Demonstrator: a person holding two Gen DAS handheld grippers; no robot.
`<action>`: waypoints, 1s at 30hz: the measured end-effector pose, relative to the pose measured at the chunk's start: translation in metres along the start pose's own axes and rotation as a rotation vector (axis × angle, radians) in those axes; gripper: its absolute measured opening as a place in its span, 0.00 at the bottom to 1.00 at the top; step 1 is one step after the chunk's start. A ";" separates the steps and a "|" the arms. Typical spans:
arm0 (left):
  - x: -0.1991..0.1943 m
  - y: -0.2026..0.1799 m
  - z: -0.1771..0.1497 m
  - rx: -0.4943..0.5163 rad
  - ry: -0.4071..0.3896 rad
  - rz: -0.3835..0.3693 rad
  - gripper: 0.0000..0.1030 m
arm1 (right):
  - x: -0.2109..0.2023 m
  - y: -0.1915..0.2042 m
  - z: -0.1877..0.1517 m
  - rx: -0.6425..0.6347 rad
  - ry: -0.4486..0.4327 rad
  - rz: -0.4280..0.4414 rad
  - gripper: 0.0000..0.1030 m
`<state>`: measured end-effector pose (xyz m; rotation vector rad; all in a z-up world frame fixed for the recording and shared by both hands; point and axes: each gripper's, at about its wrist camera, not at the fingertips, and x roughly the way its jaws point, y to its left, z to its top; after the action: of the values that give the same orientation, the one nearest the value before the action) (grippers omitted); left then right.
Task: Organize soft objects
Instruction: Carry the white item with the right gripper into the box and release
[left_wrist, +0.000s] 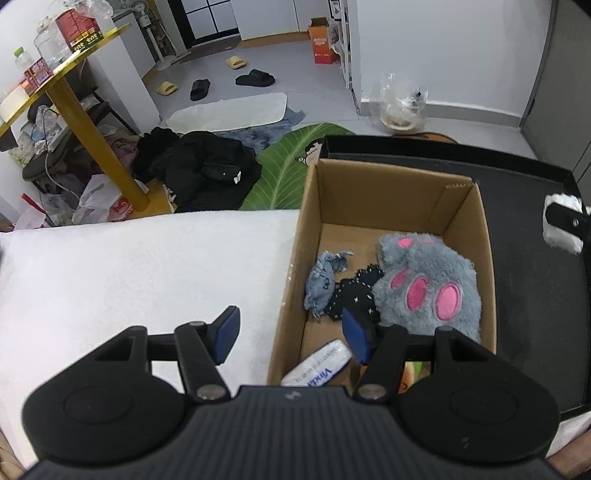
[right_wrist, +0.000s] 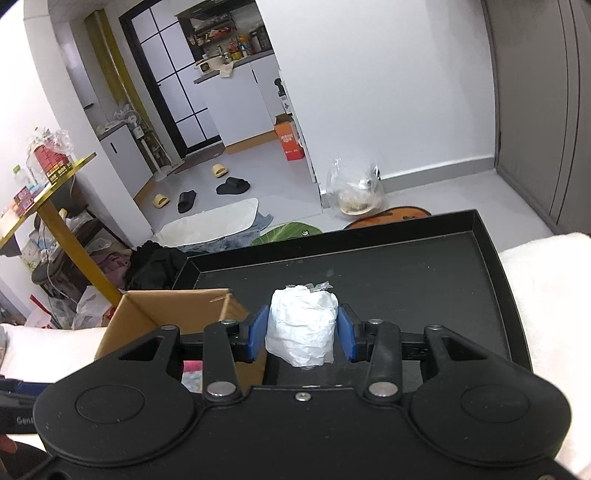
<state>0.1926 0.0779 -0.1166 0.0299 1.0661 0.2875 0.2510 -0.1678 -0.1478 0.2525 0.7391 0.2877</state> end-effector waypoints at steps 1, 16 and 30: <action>0.000 0.002 0.000 0.000 -0.006 -0.004 0.58 | -0.001 0.003 0.000 -0.005 -0.003 -0.003 0.39; 0.013 0.028 -0.011 -0.083 -0.022 -0.137 0.58 | -0.017 0.063 0.009 -0.136 -0.003 0.067 0.39; 0.031 0.046 -0.013 -0.157 0.014 -0.197 0.53 | 0.003 0.112 0.000 -0.225 0.112 0.110 0.40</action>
<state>0.1854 0.1280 -0.1418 -0.2170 1.0492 0.1927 0.2338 -0.0621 -0.1131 0.0633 0.7979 0.4888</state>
